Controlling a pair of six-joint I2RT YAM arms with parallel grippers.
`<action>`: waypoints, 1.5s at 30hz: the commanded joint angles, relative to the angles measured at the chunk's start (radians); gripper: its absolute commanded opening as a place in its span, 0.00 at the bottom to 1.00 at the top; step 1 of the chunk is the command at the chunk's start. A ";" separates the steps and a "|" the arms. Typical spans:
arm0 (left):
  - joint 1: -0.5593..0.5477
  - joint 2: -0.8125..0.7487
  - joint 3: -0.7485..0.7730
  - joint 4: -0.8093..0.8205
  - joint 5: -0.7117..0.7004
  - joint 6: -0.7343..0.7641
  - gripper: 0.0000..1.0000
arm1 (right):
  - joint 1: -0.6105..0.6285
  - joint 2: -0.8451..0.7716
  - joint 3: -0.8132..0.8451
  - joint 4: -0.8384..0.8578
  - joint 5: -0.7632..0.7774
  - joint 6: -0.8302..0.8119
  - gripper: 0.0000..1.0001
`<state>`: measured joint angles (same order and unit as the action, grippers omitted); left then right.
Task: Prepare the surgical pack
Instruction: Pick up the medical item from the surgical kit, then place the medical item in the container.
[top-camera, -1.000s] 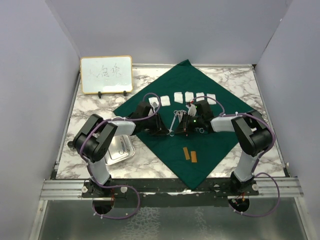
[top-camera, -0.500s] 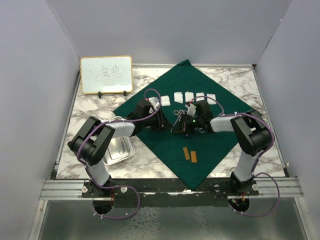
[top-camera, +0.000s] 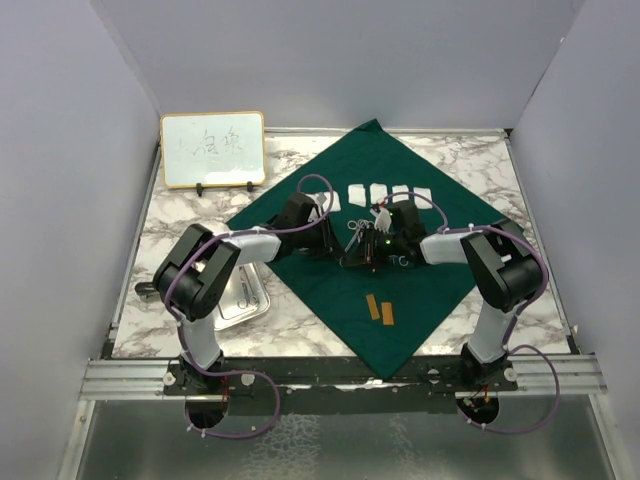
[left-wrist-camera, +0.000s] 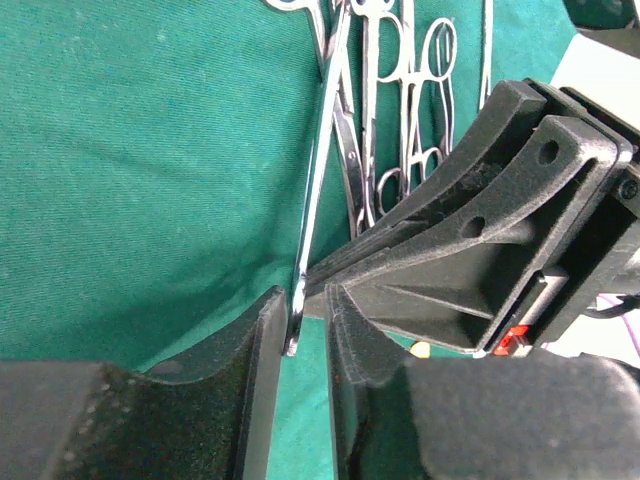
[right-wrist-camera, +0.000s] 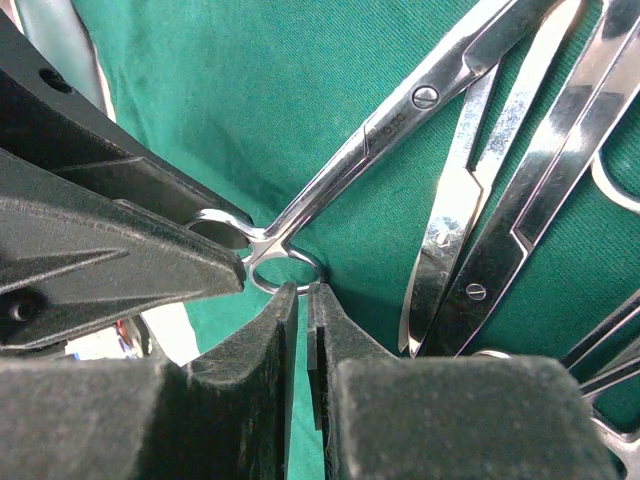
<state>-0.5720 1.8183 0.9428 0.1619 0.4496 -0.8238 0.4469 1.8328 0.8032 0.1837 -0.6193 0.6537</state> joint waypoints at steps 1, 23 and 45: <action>-0.012 -0.005 0.042 -0.096 -0.089 0.086 0.22 | 0.012 0.022 -0.005 0.000 0.013 -0.015 0.12; -0.007 -0.329 0.044 -0.273 -0.160 0.182 0.00 | 0.010 -0.650 0.175 -0.526 0.570 -0.406 0.67; 0.016 -0.948 -0.226 -0.913 -0.984 -0.206 0.00 | 0.010 -1.007 0.095 -0.525 0.737 -0.419 0.97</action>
<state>-0.5625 0.8970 0.7605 -0.6491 -0.4042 -0.9482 0.4522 0.8200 0.9203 -0.3382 0.0727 0.2420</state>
